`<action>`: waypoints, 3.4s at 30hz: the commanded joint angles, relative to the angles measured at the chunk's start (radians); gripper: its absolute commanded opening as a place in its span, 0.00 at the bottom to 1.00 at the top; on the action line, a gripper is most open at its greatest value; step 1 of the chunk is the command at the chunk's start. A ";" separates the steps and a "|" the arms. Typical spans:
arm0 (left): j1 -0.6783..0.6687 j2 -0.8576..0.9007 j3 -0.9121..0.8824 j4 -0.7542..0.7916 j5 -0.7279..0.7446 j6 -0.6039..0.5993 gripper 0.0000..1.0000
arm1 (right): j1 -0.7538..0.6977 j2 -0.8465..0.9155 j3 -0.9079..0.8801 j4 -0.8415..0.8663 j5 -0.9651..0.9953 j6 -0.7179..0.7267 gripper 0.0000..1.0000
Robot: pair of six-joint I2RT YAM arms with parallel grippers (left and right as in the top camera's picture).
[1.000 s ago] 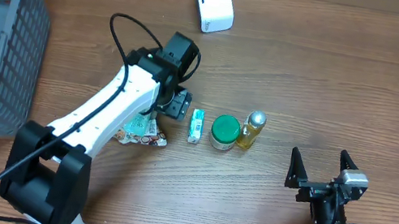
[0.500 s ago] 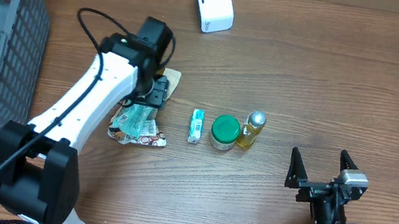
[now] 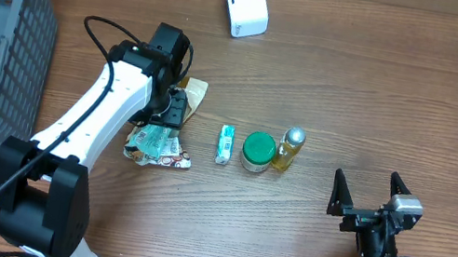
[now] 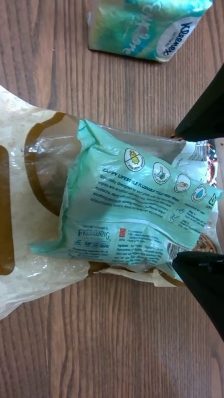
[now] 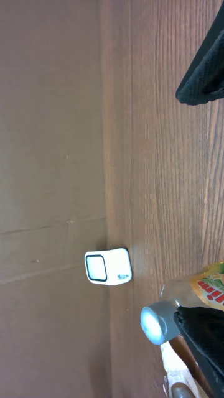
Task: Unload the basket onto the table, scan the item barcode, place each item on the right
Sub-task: 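Lower the Pantree bag onto the table left of the small pack, then open the left gripper, release the bag and raise the arm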
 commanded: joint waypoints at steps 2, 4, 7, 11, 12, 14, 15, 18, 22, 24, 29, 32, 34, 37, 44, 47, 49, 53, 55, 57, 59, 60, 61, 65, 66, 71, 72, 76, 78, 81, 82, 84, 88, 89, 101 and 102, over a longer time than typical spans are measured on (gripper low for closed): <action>-0.001 -0.022 -0.034 0.023 0.013 0.024 0.53 | 0.004 -0.007 -0.010 0.004 0.002 0.007 1.00; -0.001 -0.022 -0.060 0.045 0.013 0.024 0.50 | 0.004 -0.007 -0.010 0.004 0.002 0.007 1.00; -0.001 -0.022 -0.103 0.087 0.027 0.024 0.44 | 0.004 -0.007 -0.010 0.004 0.002 0.007 1.00; -0.002 -0.022 -0.167 0.168 0.064 0.024 0.45 | 0.004 -0.007 -0.010 0.004 0.002 0.007 1.00; -0.002 -0.022 -0.185 0.185 0.063 0.024 0.45 | 0.004 -0.007 -0.010 0.004 0.002 0.007 1.00; -0.002 -0.022 -0.211 0.208 0.063 0.024 0.45 | 0.004 -0.007 -0.010 0.004 0.002 0.007 1.00; -0.002 -0.022 -0.223 0.220 0.063 0.024 0.45 | 0.004 -0.007 -0.010 0.004 0.002 0.007 1.00; -0.002 -0.022 -0.260 0.260 0.063 0.024 0.36 | 0.004 -0.007 -0.010 0.004 0.002 0.007 1.00; -0.002 -0.023 -0.262 0.264 0.064 0.024 0.13 | 0.004 -0.007 -0.010 0.004 0.002 0.007 1.00; -0.002 -0.023 -0.247 0.254 0.063 0.024 0.04 | 0.004 -0.007 -0.010 0.004 0.002 0.007 1.00; -0.001 -0.027 -0.138 0.181 0.063 0.019 0.04 | 0.004 -0.007 -0.010 0.004 0.002 0.007 1.00; -0.002 -0.029 -0.052 0.118 0.063 -0.008 0.04 | 0.004 -0.007 -0.010 0.004 0.002 0.007 1.00; -0.002 -0.029 -0.010 0.092 0.063 -0.031 0.04 | 0.004 -0.007 -0.010 0.004 0.002 0.007 1.00; -0.002 -0.029 0.015 0.095 0.064 -0.077 0.04 | 0.004 -0.007 -0.010 0.004 0.002 0.007 1.00; -0.002 -0.027 0.014 0.112 0.067 -0.217 0.04 | 0.004 -0.007 -0.010 0.004 0.002 0.007 1.00; -0.002 -0.026 0.011 0.125 0.065 -0.244 0.04 | 0.004 -0.007 -0.010 0.004 0.002 0.007 1.00; -0.002 -0.026 0.002 0.147 0.063 -0.261 0.04 | 0.004 -0.007 -0.010 0.004 0.002 0.007 1.00; -0.002 -0.015 -0.010 0.157 0.063 -0.296 0.04 | 0.004 -0.007 -0.010 0.004 0.002 0.007 1.00; -0.003 -0.006 -0.012 0.157 0.063 -0.296 0.04 | 0.004 -0.007 -0.010 0.004 0.002 0.007 1.00; -0.004 0.003 -0.012 0.159 0.063 -0.296 0.04 | 0.004 -0.007 -0.010 0.004 0.002 0.007 1.00; -0.008 0.011 -0.012 0.174 0.064 -0.296 0.04 | 0.004 -0.007 -0.010 0.004 0.002 0.007 1.00; -0.010 0.011 -0.012 0.182 0.068 -0.297 0.04 | 0.004 -0.007 -0.010 0.004 0.002 0.007 1.00; -0.011 0.011 -0.012 0.188 0.072 -0.303 0.04 | 0.004 -0.007 -0.010 0.004 0.002 0.007 1.00; -0.011 0.011 -0.012 0.204 0.091 -0.367 0.04 | 0.004 -0.007 -0.010 0.004 0.002 0.007 1.00; -0.012 0.011 -0.012 0.204 0.089 -0.367 0.04 | 0.004 -0.007 -0.010 0.004 0.002 0.007 1.00; -0.040 0.012 -0.024 0.206 0.075 -0.384 0.04 | 0.004 -0.007 -0.010 0.004 0.002 0.007 1.00; -0.046 0.012 -0.033 0.213 0.064 -0.389 0.04 | 0.004 -0.007 -0.010 0.004 0.002 0.007 1.00; -0.064 0.014 -0.085 0.259 0.045 -0.408 0.04 | 0.004 -0.007 -0.010 0.004 0.002 0.007 1.00; -0.069 0.019 -0.114 0.277 0.042 -0.407 0.04 | 0.004 -0.007 -0.010 0.004 0.002 0.007 1.00; -0.075 0.042 -0.142 0.278 0.010 -0.406 0.04 | 0.004 -0.007 -0.010 0.004 0.002 0.007 1.00; -0.076 0.052 -0.147 0.276 0.010 -0.406 0.04 | 0.004 -0.007 -0.010 0.004 0.002 0.007 1.00; -0.075 0.078 -0.149 0.272 0.011 -0.406 0.04 | 0.004 -0.007 -0.010 0.004 0.002 0.007 1.00; -0.076 0.098 -0.148 0.261 0.010 -0.357 0.04 | 0.004 -0.007 -0.010 0.004 0.002 0.007 1.00; -0.072 0.093 -0.143 0.255 0.010 -0.343 0.04 | 0.004 -0.007 -0.010 0.004 0.002 0.007 1.00; -0.069 0.084 -0.075 0.182 0.040 -0.320 0.20 | 0.004 -0.007 -0.010 0.004 0.002 0.007 1.00; -0.069 0.084 -0.074 0.181 0.041 -0.319 0.26 | 0.004 -0.007 -0.010 0.004 0.002 0.007 1.00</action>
